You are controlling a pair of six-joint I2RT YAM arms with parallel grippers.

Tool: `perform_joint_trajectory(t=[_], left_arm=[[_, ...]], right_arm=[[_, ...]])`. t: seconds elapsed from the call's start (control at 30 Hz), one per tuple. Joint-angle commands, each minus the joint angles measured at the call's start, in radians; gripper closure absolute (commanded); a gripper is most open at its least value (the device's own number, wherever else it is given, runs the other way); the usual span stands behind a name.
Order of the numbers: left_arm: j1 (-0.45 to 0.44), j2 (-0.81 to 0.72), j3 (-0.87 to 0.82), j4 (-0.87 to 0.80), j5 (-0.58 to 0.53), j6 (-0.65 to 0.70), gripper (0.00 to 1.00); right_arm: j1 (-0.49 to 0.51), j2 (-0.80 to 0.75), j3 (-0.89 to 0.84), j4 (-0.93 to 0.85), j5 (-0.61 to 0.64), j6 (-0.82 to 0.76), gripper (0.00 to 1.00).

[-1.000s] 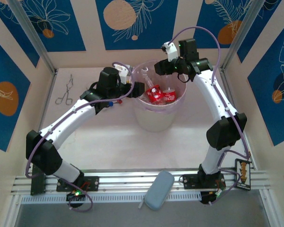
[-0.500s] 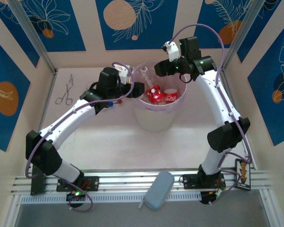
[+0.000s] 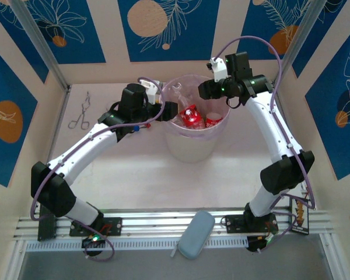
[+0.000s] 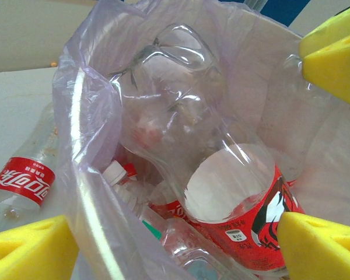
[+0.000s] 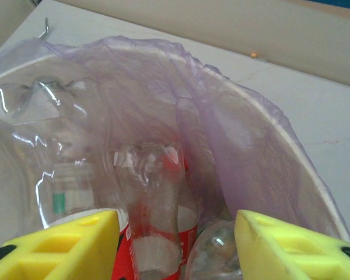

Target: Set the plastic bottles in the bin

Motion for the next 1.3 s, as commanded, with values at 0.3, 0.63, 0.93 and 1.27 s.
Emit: perform_joint_trajectory(t=[0.3,0.63,0.93,1.27], left_arm=[[-0.013,-0.010,0.003,0.015,0.004,-0.011,0.13],[-0.012,-0.010,0.015,0.015,0.007,-0.008,0.13],[-0.009,-0.050,0.025,-0.006,-0.022,0.012,0.09],[0.056,-0.222,-0.026,-0.042,-0.090,0.039,0.00]], right_arm=[[0.035,0.098,-0.063,0.052,-0.148,0.067,0.46],[0.041,0.034,0.066,-0.005,-0.099,0.034,0.42],[0.041,-0.076,0.067,-0.022,-0.049,0.034,0.39],[0.023,-0.193,-0.063,0.037,-0.045,0.077,0.37]])
